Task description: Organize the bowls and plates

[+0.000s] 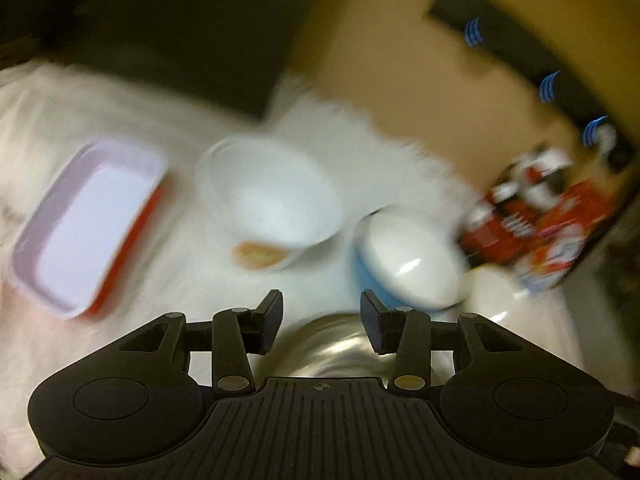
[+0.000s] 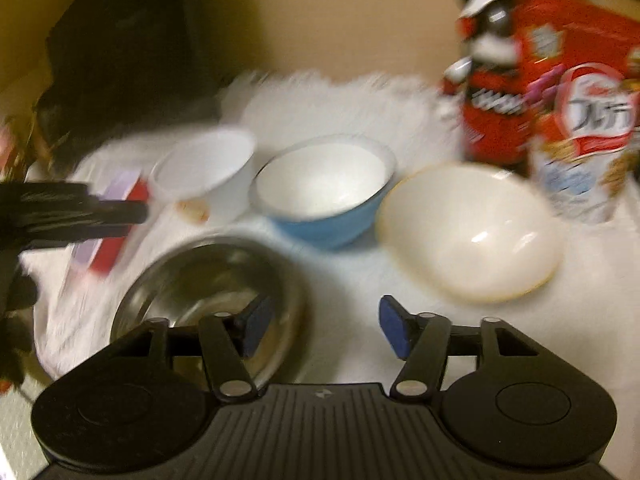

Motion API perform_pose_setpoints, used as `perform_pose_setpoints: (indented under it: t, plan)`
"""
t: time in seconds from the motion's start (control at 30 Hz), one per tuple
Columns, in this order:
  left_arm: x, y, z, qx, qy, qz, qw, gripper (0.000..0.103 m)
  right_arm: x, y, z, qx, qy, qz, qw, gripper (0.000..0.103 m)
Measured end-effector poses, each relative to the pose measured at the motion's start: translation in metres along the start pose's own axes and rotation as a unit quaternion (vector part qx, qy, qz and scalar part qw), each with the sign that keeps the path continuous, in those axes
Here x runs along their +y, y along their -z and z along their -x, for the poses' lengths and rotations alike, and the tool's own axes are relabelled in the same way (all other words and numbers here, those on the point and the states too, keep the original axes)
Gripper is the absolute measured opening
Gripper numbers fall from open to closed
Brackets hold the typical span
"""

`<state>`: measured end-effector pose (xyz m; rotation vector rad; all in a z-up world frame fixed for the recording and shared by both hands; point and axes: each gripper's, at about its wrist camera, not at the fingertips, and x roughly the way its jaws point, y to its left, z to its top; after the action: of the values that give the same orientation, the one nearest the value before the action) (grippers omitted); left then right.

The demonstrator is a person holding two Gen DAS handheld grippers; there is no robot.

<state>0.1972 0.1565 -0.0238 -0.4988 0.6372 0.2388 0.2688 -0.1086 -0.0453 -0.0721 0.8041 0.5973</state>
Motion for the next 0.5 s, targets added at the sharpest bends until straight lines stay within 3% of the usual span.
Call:
perform_pose_setpoints:
  t: [0.1, 0.23, 0.33, 0.4, 0.5]
  plan:
    - [-0.025, -0.002, -0.005, 0.003, 0.043, -0.021, 0.9988, 0.047, -0.026, -0.013, 0.005, -0.013, 0.043, -0.027, 0.999, 0.067]
    - [-0.063, 0.000, -0.028, 0.042, 0.064, -0.046, 0.9960, 0.047, -0.056, -0.021, 0.008, 0.001, 0.138, -0.027, 0.990, 0.070]
    - [-0.087, 0.001, -0.046, 0.071, 0.086, -0.044, 0.9928, 0.047, -0.070, -0.025, 0.009, 0.018, 0.199, -0.009, 0.980, 0.077]
    - [-0.100, 0.003, -0.058, 0.087, 0.092, -0.041, 0.9910, 0.047, -0.078, -0.020, 0.018, 0.012, 0.210, -0.007, 0.978, 0.077]
    - [-0.110, 0.007, -0.074, 0.098, 0.088, -0.034, 0.9907, 0.046, -0.092, -0.017, 0.021, 0.020, 0.188, -0.018, 0.982, 0.076]
